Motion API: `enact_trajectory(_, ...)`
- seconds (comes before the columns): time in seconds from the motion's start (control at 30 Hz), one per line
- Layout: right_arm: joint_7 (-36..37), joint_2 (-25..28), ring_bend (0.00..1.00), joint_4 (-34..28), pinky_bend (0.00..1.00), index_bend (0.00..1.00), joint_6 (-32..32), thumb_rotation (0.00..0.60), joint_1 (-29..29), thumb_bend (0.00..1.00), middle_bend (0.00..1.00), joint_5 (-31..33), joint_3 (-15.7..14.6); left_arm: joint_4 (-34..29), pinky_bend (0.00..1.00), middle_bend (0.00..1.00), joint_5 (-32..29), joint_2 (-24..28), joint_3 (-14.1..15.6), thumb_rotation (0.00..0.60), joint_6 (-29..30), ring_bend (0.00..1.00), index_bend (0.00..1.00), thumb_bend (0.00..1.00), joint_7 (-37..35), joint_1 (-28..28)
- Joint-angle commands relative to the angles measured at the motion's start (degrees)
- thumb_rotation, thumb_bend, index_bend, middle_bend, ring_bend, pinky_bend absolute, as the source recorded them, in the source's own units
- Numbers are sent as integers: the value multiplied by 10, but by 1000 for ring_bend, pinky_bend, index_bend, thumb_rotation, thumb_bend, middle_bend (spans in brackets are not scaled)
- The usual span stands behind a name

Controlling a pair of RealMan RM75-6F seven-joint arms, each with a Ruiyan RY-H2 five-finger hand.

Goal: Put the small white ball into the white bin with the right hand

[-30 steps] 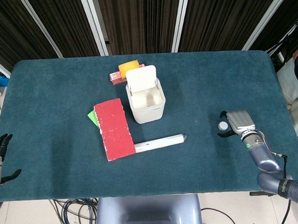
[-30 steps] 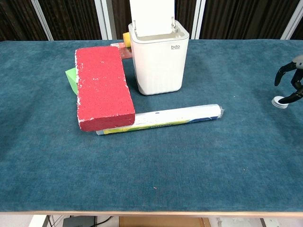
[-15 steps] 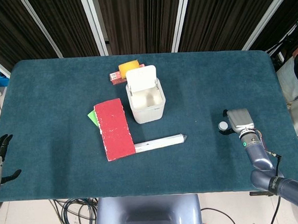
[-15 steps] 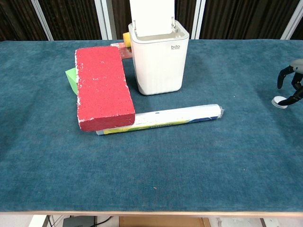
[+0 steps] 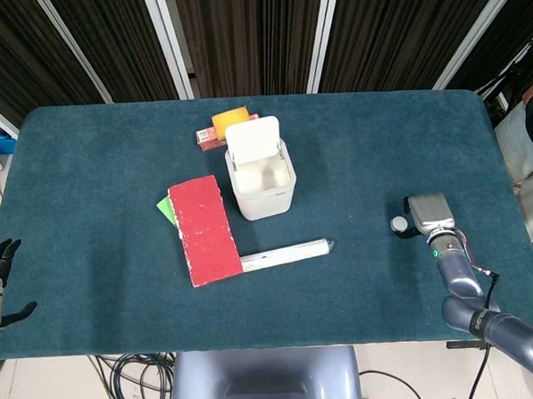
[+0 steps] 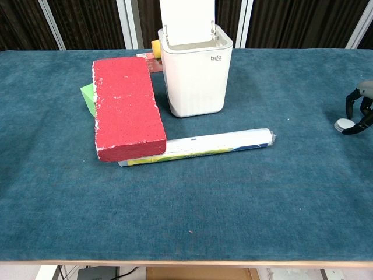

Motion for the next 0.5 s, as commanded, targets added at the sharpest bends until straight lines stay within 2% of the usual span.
enact_trajectory(0.03, 2, -8, 900, 14, 840, 431, -5, 600, 1, 86, 776, -2, 0, 0, 0, 152, 0, 0, 0, 600, 0, 30, 128, 161, 1, 0)
enact_trajectory(0.3, 20, -19, 910, 34, 853, 512, -11, 600, 2, 191, 783, -13, 5, 0, 0, 152, -1, 1, 0, 600, 0, 30, 129, 161, 0, 0)
enact_trajectory(0.5, 38, -17, 910, 33, 853, 529, -13, 600, 0, 224, 783, -21, 10, 0, 3, 152, -3, 0, -1, 600, 0, 30, 130, 161, 0, 0)
